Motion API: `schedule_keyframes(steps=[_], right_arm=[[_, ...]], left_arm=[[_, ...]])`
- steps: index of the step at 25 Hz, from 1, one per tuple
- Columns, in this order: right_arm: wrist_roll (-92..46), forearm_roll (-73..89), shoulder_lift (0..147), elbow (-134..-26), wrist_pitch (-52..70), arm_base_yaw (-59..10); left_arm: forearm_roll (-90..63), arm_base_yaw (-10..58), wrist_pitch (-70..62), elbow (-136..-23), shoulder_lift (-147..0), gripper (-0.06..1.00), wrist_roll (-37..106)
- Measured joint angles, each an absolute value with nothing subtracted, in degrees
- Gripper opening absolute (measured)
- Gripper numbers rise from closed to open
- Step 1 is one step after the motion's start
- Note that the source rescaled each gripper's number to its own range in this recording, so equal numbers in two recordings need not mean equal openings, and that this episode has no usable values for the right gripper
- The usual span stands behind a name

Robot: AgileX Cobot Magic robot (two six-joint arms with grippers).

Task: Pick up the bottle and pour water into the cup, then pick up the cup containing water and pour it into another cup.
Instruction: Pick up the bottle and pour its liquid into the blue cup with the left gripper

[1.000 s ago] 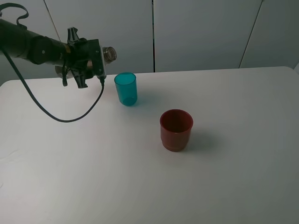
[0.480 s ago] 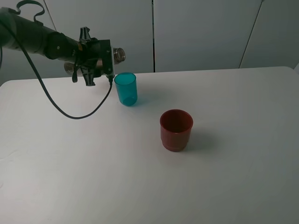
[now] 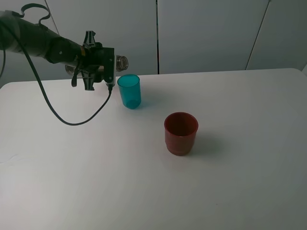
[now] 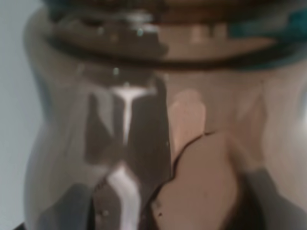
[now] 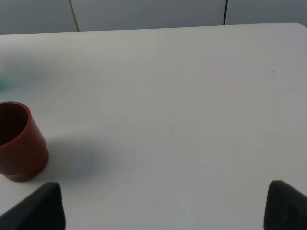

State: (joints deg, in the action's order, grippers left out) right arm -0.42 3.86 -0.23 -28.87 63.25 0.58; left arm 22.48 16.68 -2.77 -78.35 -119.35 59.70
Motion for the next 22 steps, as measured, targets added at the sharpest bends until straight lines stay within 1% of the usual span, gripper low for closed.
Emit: schedule_keyframes(steps=[22], right_arm=[[-0.42, 3.86, -0.23, -28.87, 63.25, 0.58]], left_arm=[[28.35, 16.80, -2.52, -79.30, -119.35, 0.02, 62.97]])
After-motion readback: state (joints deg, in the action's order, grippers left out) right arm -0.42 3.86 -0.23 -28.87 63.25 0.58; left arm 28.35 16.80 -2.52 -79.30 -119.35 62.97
